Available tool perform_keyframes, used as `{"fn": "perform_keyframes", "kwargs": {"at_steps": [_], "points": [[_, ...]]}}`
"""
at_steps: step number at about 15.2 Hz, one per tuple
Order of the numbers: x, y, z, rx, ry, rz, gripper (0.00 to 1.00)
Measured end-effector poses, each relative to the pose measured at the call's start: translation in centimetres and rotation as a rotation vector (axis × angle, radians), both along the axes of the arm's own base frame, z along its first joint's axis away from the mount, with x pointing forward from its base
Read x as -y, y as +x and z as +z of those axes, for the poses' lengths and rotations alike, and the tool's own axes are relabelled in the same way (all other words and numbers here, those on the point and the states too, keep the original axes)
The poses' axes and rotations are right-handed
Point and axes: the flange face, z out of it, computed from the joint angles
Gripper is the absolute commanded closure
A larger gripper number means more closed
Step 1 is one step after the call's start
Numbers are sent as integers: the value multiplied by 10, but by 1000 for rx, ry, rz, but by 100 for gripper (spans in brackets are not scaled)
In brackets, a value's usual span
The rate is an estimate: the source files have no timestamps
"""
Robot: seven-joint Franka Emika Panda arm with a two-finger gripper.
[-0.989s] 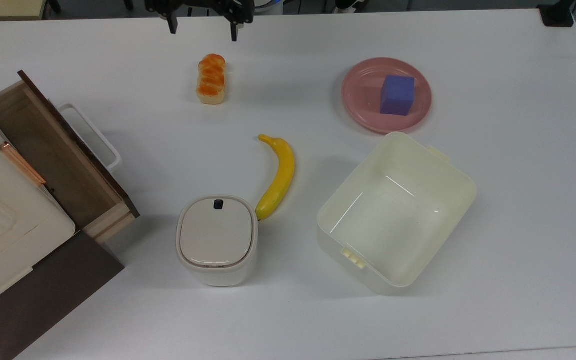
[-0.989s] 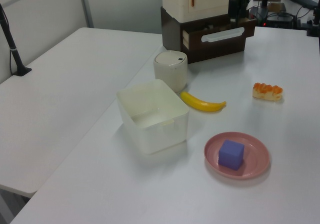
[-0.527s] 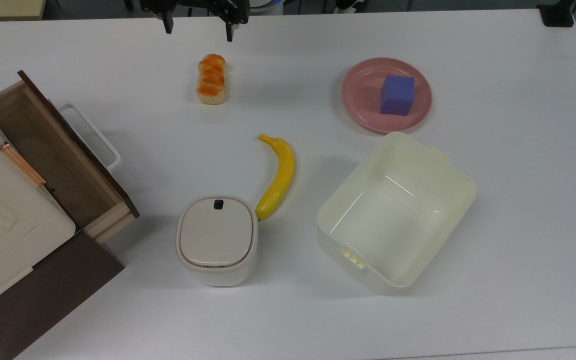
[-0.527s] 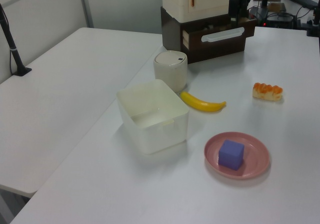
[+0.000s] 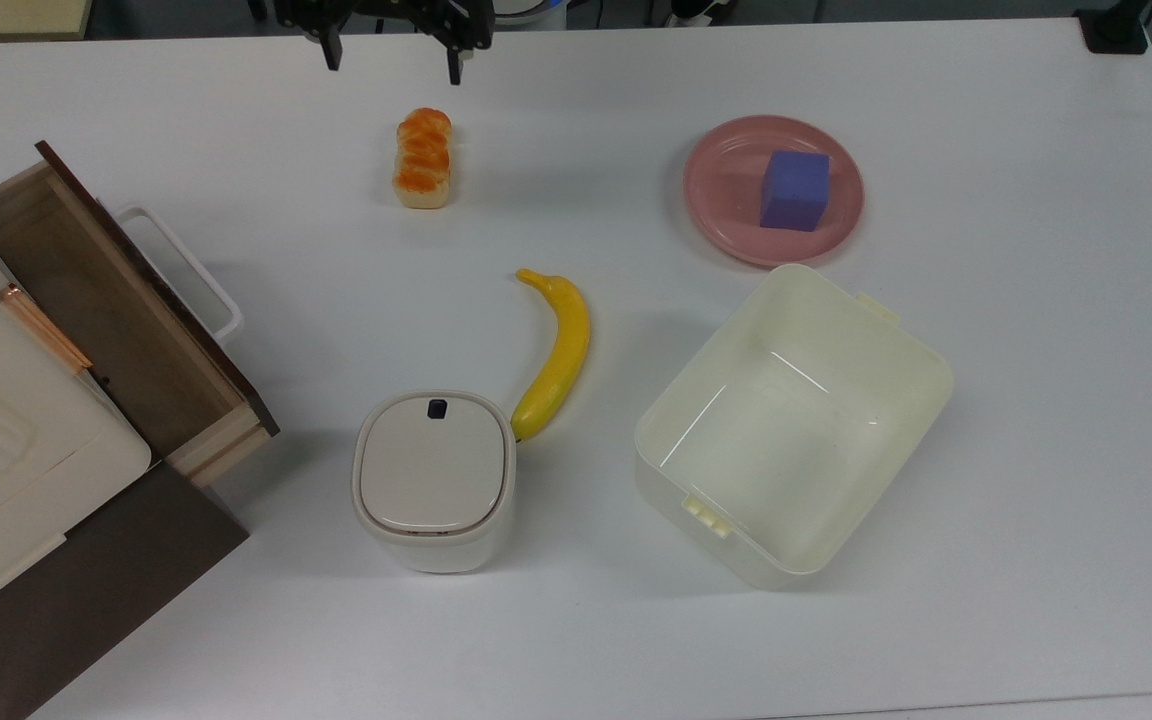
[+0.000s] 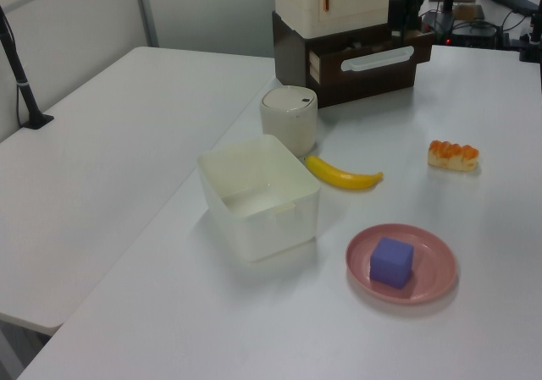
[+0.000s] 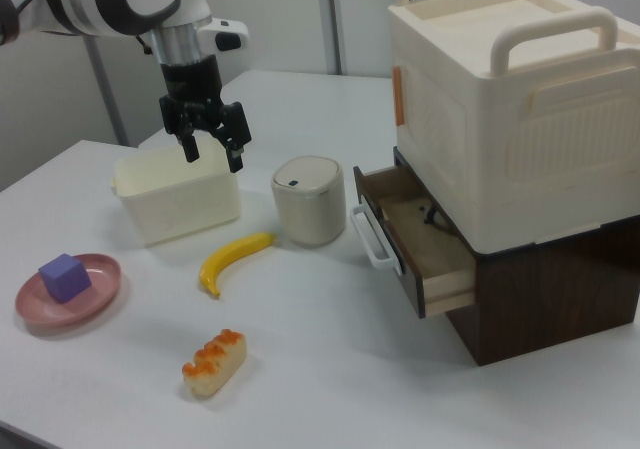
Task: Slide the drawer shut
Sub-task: 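Lower the gripper and swing it toward the open wooden drawer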
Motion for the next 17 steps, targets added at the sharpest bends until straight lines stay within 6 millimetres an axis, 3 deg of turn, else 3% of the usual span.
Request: {"fn": "perform_keyframes", "kwargs": {"at_steps": [3,4,5,7,8,17], "points": [[-12,4,-6,-9,0,28,0],[-16,4,-7,-11,1,64,16],[-18,4,-7,-13,2,99,49],[-21,5,-7,-13,4,158,90],[-21,5,-6,-6,3,163,100],[-21,9,-10,-5,8,166,100]]}}
